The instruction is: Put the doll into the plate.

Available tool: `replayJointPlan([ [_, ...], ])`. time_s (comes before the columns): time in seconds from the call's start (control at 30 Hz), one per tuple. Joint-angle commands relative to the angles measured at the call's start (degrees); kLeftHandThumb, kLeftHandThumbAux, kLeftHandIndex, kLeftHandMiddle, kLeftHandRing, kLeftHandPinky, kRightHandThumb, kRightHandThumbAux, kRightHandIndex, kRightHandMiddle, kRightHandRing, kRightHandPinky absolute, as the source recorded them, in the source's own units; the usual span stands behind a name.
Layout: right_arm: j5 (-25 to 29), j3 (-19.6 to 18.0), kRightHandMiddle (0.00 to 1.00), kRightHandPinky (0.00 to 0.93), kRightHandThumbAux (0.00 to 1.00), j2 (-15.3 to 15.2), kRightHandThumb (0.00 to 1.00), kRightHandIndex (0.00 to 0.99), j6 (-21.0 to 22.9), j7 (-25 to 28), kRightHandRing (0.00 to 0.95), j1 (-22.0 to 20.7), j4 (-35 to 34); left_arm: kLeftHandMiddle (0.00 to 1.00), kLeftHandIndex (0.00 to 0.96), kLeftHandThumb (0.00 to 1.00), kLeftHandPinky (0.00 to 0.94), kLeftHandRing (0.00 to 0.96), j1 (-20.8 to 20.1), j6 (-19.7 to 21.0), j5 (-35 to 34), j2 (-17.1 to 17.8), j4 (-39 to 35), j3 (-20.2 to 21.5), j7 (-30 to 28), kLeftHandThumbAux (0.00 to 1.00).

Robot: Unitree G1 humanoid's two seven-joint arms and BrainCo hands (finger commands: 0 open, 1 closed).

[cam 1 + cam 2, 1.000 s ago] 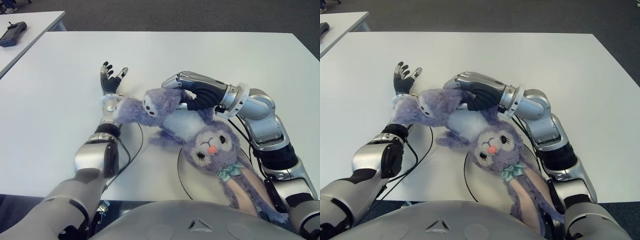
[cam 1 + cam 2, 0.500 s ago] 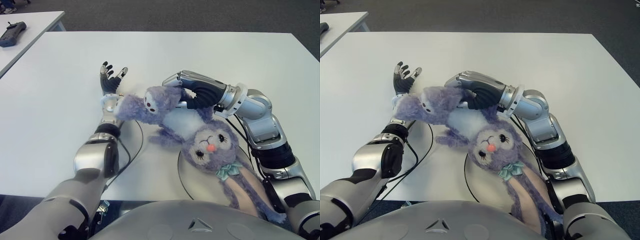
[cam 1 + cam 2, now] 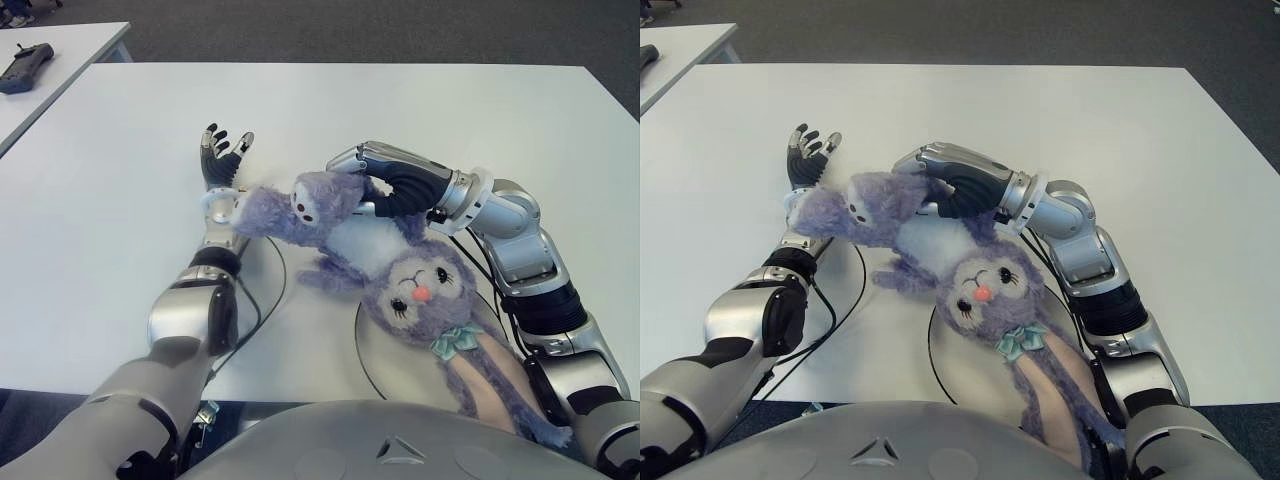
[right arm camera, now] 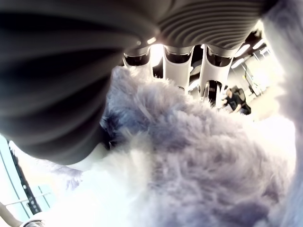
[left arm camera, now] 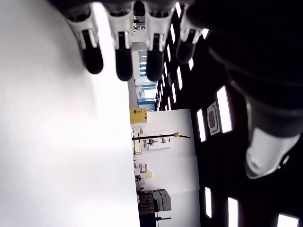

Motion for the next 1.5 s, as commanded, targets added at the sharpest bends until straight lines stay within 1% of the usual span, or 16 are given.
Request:
replayJointPlan([
  [0.03,1.66,-0.57,0.813,0.817,0.719,0.86,0.701,0.440,-3.06,-0.38,0.802,0.25,2.50,0.188,0.126,0.000,0.171,0.172,11.98,7.13,0.35,-5.17,8.57,-0.07,0.98,0.597],
  [0.2,2.08,-0.38,0.819,0.818,0.718,1.78,0.702,0.440,-6.00,-0.77,0.805,-0.20,4.69,0.197,0.139,0.000,0.169,0.179,11.60,7.68,0.45,-5.17,8.32,-0.50,1.57,0.603],
  [0.27,1.88,-0.30,0.818,0.817,0.718,2.41,0.702,0.440,-7.25,-1.27,0.806,-0.48,5.64,0.196,0.142,0.000,0.164,0.175,11.60,8.50,0.39,-5.15,8.52,-0.42,1.17,0.609],
  [0.5,1.22,0.10,0.821,0.822,0.718,5.41,0.704,0.440,-12.01,-3.56,0.811,-1.91,9.78,0.165,0.123,0.000,0.128,0.146,11.53,9.50,-0.44,-4.72,8.72,0.43,-0.72,0.631],
  [0.67,1.09,0.21,0.827,0.829,0.717,6.72,0.704,0.439,-14.17,-4.18,0.820,-3.12,12.32,0.170,0.121,0.000,0.142,0.145,11.51,9.33,-0.31,-4.71,8.67,0.40,-0.86,0.650],
  [0.97,1.04,0.02,0.831,0.828,0.717,9.62,0.705,0.439,-16.67,-5.88,0.822,-5.41,17.34,0.195,0.143,0.000,0.166,0.167,11.65,8.49,0.41,-5.07,8.58,-0.35,0.30,0.669],
  [1.1,1.10,-0.11,0.834,0.831,0.716,10.79,0.706,0.439,-17.23,-6.51,0.821,-6.07,19.15,0.205,0.151,0.000,0.172,0.176,11.64,8.36,0.47,-5.13,8.55,-0.51,0.47,0.674],
  [1.33,1.19,-0.11,0.833,0.829,0.715,13.70,0.707,0.440,-17.93,-8.04,0.818,-7.40,22.61,0.218,0.166,0.000,0.182,0.186,11.64,8.23,0.75,-5.20,8.52,-0.80,0.82,0.686],
  [1.5,0.94,-0.13,0.833,0.830,0.715,15.03,0.707,0.440,-18.60,-8.70,0.818,-7.96,24.13,0.219,0.169,0.000,0.180,0.187,11.64,8.33,1.12,-5.23,8.48,-0.95,0.96,0.692],
])
